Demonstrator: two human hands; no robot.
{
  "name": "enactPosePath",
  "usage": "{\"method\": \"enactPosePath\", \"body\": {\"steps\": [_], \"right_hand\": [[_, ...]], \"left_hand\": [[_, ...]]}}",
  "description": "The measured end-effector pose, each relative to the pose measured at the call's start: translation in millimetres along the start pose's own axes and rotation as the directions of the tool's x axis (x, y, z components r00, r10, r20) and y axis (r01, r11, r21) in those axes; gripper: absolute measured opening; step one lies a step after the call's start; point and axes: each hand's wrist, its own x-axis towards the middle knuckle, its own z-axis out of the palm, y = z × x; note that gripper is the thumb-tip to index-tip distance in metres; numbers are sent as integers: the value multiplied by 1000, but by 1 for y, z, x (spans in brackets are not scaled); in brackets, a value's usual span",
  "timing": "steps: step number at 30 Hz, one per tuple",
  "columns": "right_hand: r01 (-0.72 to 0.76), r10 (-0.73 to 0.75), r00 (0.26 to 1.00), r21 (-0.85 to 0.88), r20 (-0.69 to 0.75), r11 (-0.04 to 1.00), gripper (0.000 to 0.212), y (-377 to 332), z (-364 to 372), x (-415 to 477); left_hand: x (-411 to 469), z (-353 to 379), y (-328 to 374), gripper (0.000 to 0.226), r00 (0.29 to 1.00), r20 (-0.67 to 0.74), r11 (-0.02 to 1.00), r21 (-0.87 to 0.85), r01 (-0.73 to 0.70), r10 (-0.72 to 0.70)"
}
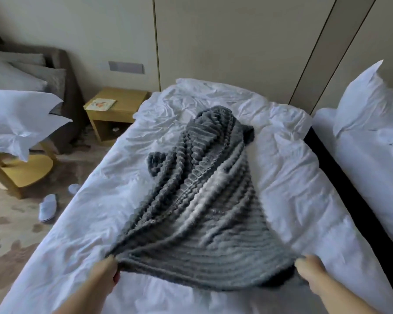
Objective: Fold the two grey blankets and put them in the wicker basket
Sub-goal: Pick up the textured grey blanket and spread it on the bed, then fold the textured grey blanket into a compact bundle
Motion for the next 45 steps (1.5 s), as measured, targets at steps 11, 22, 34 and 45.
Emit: {"method": "enactPosePath", "body": {"steps": [11, 22, 34, 45], "right_hand": [[-96, 4, 993, 772, 120, 628, 28, -36, -6, -74], [90, 47, 949, -410, 313, 907, 12, 134, 36, -163], [537, -569, 819, -255, -69, 804, 59, 140, -21, -206], [184, -166, 983, -367, 79, 912, 48, 313, -59, -205]], "left_hand": [[-60, -27, 4, 47, 975, -63, 880, 445, -165, 214], [-28, -118, -88, 12, 982, -73, 973, 142, 181, -172], [-118, -153, -108, 7, 954, 100, 712, 645, -277, 281], [-200, -244, -178, 10, 902, 218, 340, 872, -352, 373]]}}
